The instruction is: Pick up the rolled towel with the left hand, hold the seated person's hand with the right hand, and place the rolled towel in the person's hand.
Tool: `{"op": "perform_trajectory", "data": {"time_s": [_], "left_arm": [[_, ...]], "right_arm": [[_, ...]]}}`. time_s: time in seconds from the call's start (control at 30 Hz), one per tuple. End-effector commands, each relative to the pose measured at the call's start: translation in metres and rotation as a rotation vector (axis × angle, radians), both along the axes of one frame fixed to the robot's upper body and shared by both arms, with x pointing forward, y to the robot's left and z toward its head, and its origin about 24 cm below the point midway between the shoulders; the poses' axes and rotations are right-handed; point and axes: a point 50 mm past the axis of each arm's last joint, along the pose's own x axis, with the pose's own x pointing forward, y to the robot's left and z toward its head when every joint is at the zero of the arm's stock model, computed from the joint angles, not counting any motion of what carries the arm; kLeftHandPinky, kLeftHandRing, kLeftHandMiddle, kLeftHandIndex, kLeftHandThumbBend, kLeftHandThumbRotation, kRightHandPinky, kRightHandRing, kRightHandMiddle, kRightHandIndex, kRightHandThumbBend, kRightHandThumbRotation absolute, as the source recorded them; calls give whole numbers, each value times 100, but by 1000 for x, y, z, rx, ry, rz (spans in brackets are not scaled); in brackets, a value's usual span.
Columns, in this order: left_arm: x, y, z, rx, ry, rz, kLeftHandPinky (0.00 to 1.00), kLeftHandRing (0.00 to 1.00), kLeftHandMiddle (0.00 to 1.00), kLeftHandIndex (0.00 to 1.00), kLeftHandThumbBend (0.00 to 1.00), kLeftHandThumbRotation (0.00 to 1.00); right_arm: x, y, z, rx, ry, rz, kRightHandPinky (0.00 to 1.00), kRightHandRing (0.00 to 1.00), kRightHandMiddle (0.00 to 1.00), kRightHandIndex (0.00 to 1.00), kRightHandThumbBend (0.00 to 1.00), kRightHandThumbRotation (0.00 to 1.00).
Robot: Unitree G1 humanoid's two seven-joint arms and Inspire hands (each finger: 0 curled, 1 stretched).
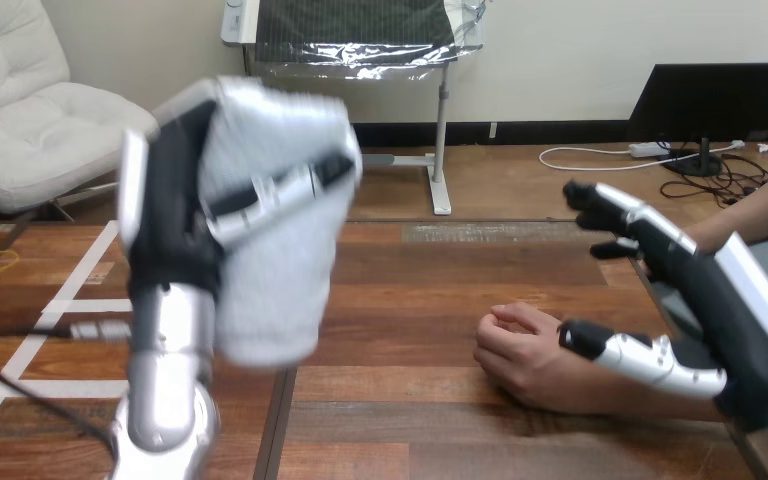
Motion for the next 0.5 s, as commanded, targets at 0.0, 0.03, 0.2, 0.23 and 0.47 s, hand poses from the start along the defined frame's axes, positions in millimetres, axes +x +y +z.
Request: {"op": "perform_trajectory", "data": {"time_s": [0.0,0.03,0.2,0.23,0.47], "left_arm": [[-13,-9,98,-81,-504,-80,15,21,29,36,49,0],[-13,-9,98,-85,-512,-83,15,20,28,36,49,0],[-13,-7,101,-104,-538,-85,15,20,28,36,49,0],[-13,-7,101,-105,-540,-85,15,20,28,37,50,0],[-14,-6,103,-135,-563,-97,15,21,29,38,49,0]], "right_arm": [[22,-8,35,-34,-154,-42,70,83,88,88,97,70],[22,-9,36,-44,-156,-45,70,82,88,88,97,70],[26,-11,40,-97,-159,-58,68,82,88,88,97,69],[26,-12,40,-102,-156,-59,68,82,88,88,98,69],[30,-15,44,-153,-147,-59,70,86,90,89,97,65]]}}
